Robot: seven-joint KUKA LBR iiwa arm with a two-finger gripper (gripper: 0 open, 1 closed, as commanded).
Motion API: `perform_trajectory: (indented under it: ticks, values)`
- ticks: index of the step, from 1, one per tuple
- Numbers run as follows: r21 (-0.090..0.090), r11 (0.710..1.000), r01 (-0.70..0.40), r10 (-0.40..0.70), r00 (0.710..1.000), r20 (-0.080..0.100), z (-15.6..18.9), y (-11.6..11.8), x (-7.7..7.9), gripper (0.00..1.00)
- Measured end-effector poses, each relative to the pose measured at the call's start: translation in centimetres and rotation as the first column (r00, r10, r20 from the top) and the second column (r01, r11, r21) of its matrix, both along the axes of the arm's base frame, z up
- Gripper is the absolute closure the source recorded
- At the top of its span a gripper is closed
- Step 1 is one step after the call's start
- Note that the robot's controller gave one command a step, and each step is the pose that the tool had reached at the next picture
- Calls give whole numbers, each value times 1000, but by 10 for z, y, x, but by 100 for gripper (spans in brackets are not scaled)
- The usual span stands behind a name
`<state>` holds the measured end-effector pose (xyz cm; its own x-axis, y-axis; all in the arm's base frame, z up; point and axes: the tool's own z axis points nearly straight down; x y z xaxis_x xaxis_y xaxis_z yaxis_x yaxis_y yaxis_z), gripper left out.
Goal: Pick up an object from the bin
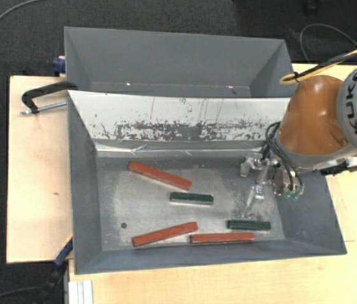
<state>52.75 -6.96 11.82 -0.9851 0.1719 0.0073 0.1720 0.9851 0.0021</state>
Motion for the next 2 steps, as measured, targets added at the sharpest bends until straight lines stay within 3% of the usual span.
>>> perform_trajectory:
  ticks: [1, 2]
  values:
    - [1, 998, -63, 63, 998, 2, -50, 49, 4, 0]
    - [0, 987, 163, -163, 987, 5, -48, 102, -4, 0]
